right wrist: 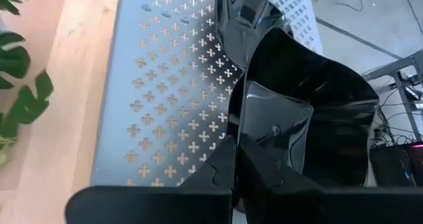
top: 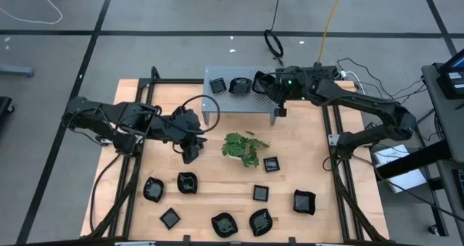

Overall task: Pick & Place Mini shaped plates
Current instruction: Stack the distorted square black bowl on top of the other distorted square black bowl on the shelf, then stack the distorted square black bowl on top of the other distorted square black bowls on the shelf

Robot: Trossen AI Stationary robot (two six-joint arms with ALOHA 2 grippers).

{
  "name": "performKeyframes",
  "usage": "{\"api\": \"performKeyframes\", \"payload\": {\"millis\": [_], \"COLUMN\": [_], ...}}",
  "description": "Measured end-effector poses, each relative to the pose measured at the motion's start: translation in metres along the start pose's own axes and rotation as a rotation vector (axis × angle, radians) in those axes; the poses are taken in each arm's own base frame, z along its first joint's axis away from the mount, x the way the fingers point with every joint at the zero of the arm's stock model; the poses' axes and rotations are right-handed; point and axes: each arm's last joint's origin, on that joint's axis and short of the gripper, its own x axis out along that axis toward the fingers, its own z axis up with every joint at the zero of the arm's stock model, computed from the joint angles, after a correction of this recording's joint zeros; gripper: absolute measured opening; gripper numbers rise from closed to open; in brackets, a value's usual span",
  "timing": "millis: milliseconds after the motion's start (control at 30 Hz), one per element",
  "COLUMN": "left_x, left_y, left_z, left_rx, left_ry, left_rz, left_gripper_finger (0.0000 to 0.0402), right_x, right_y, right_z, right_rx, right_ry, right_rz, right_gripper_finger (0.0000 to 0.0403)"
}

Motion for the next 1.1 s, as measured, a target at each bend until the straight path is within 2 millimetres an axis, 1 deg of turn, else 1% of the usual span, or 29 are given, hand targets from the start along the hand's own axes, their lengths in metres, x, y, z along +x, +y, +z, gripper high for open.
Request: {"api": "performKeyframes", "payload": {"millis": [167, 233, 300, 433, 567, 633, 700, 800, 900, 1000, 1100], "left_x": [0.000, 0.000, 0.000, 0.000, 0.000, 0.000, 0.000, 0.000, 0.000, 0.000, 0.000], "left_y": [0.000, 0.000, 0.000, 0.000, 0.000, 0.000, 0.000, 0.000, 0.000, 0.000, -0.001], "left_z": [0.000, 0.000, 0.000, 0.000, 0.000, 0.000, 0.000, 0.000, 0.000, 0.000, 0.000], "left_rx": [0.000, -0.001, -0.001, -0.003, -0.007, -0.007, -0.009, -0.010, -0.010, -0.010, -0.008], "left_ry": [0.000, 0.000, 0.000, 0.000, 0.000, 0.000, 0.000, 0.000, 0.000, 0.000, 0.000], "left_rz": [0.000, 0.000, 0.000, 0.000, 0.000, 0.000, 0.000, 0.000, 0.000, 0.000, -0.002], "left_gripper_finger": [0.0122, 0.0122, 0.0122, 0.0122, 0.0122, 0.0122, 0.0122, 0.0122, 0.0122, 0.0122, 0.0122], "right_x": [0.001, 0.001, -0.002, -0.008, -0.024, -0.035, -0.047, -0.064, -0.076, -0.079, -0.076], "right_y": [0.000, 0.000, 0.000, 0.002, 0.008, 0.013, 0.018, 0.030, 0.047, 0.071, 0.102], "right_z": [0.000, 0.000, 0.000, 0.002, 0.010, 0.013, 0.017, 0.023, 0.027, 0.028, 0.024], "right_rx": [-0.003, -0.003, -0.003, 0.015, -0.003, 0.004, 0.046, 0.144, 0.223, 0.231, 0.257], "right_ry": [0.001, 0.004, 0.002, -0.010, -0.030, -0.050, -0.090, -0.151, -0.200, -0.217, -0.177], "right_rz": [0.000, 0.002, 0.000, -0.011, -0.063, -0.058, -0.048, 0.014, 0.167, 0.302, 0.419], "right_gripper_finger": [0.0001, 0.0008, 0.0023, 0.0068, 0.0110, 0.0123, 0.0128, 0.0126, 0.0118, 0.0115, 0.0119]}}
